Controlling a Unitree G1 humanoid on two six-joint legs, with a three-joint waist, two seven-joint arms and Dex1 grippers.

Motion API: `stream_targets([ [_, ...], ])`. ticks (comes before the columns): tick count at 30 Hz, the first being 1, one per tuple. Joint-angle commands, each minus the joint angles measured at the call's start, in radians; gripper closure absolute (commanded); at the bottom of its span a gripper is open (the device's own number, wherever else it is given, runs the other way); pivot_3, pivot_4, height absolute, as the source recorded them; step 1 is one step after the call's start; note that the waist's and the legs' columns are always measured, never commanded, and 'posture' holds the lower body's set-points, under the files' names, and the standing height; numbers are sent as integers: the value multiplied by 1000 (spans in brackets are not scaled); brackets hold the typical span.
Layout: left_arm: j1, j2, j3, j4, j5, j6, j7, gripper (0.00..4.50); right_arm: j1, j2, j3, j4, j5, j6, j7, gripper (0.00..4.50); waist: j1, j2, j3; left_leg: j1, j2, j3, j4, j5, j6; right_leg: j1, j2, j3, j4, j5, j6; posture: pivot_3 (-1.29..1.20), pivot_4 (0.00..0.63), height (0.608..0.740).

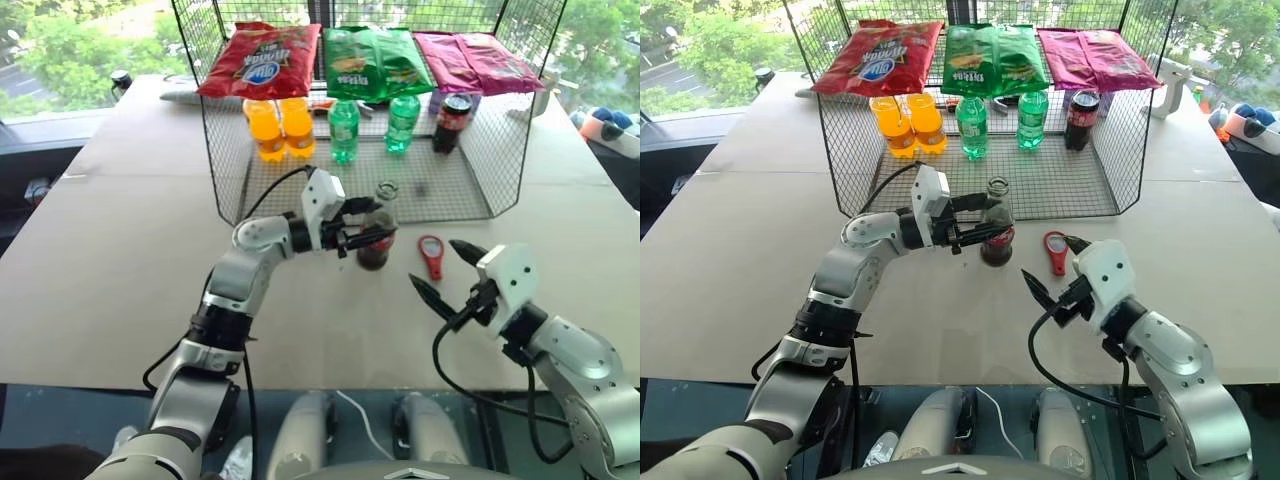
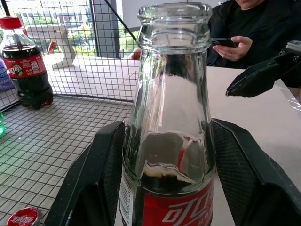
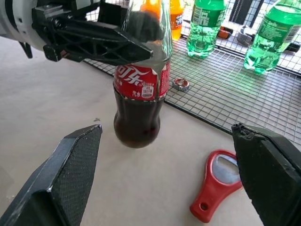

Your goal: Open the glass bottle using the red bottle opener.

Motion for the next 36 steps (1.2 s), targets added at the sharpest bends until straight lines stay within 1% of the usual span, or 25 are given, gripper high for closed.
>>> stream_targets([
  [1, 2, 15, 40, -30, -1, -15, 19, 2268, 6, -4, -38, -52, 23, -26, -19, 31, 0, 0, 0, 0, 0, 0, 0, 0, 0, 0, 0, 0, 0, 0, 0, 0, 150, 740],
  [8, 8, 22, 51, -41, -16, -4, 20, 2268, 12, -5, -21, -54, 29, -34, -45, 31, 0, 0, 0, 0, 0, 0, 0, 0, 0, 0, 0, 0, 0, 0, 0, 0, 150, 740],
  [10, 10, 22, 52, -43, -19, -1, 20, 1259, 11, -6, -21, -51, 30, -36, -47, 0, 0, 0, 0, 0, 0, 0, 0, 0, 0, 0, 0, 0, 0, 0, 0, 0, 150, 740],
  [11, 11, 22, 52, -45, -21, 1, 20, 898, 11, -7, -20, -49, 31, -37, -48, 0, 0, 0, 0, 0, 0, 0, 0, 0, 0, 0, 0, 0, 0, 0, 0, 0, 150, 740],
  [13, 11, 22, 52, -47, -23, 3, 21, 421, 8, -9, -22, -45, 33, -38, -49, 0, 2, 0, 0, 0, 0, 0, 0, 0, 0, 0, 0, 0, 0, 0, 0, 0, 150, 740],
  [14, 12, 22, 52, -48, -24, 4, 22, 64, 7, -10, -22, -43, 34, -39, -49, 0, 3, 0, 0, 0, 0, 0, 0, 0, 0, 0, 0, 0, 0, 0, 0, 0, 150, 740],
  [24, 23, 24, 55, -75, -36, 6, 17, 64, -12, -18, -11, -34, 38, -44, -55, 0, 19, 0, 0, 0, 0, 0, 0, 0, 0, 0, 0, 0, 0, 0, 0, 0, 150, 740],
  [30, 55, 51, 76, -143, -60, -4, -5, 64, -22, -24, -13, -34, 45, -44, -54, 0, 18, 0, 0, 0, 0, 0, 0, 0, 0, 0, 0, 0, 0, 0, -1, 0, 150, 740],
  [36, 79, 67, 96, -195, -57, -26, 13, 64, -24, -38, -24, -38, 57, -42, -49, 0, 21, 0, 0, 0, 0, 0, 1, 0, 0, 1, 0, 0, 0, 1, -1, 0, 150, 740],
])
